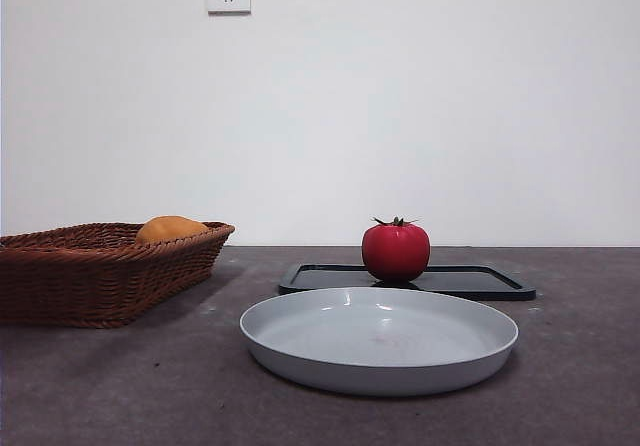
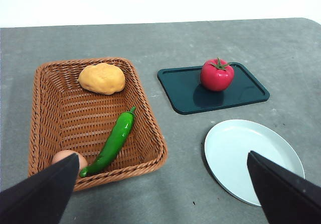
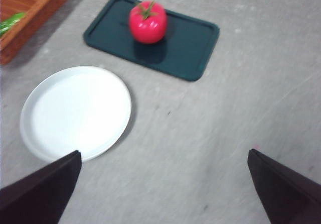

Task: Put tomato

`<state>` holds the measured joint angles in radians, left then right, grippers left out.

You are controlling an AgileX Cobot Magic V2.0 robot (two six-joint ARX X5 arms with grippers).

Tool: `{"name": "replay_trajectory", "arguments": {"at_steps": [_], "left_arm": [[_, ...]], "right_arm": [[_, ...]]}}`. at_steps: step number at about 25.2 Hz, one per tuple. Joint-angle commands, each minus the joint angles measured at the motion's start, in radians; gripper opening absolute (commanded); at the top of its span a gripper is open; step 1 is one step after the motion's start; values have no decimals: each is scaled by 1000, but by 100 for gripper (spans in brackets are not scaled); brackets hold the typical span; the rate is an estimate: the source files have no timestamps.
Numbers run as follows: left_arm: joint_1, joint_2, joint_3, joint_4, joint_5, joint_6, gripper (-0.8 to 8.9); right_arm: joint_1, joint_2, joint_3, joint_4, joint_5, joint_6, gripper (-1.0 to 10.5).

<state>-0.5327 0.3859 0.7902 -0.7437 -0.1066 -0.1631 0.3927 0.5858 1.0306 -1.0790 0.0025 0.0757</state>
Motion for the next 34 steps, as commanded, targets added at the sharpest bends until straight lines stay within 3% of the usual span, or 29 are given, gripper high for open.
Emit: {"name": "replay_trajectory", "arguments": {"at_steps": [1,6,13,15,19,20,34], "left_arm": [[-4,5,13,11,-2,13,783],[-4,5,13,11,-2,13,783],[-4,5,13,11,-2,13,763],[-4,5,13,11,-2,13,633],[-4,5,13,2,-2,13,30],[-4,5,13,3,-2,13,14],[-4,5,13,8,-2,13,19]], "right_arm": [[7,-118,-42,15,-9,34,673],[7,-247,-47,32,-3,37,673],[7,-262,-47,32,-3,37,673],[7,-262,-47,31,-3,37,629],[7,-262,-47,16,-3,37,74],[7,-262,-47,16,-3,37,-8],[7,-262,-47,50,-2,37,14]]}}
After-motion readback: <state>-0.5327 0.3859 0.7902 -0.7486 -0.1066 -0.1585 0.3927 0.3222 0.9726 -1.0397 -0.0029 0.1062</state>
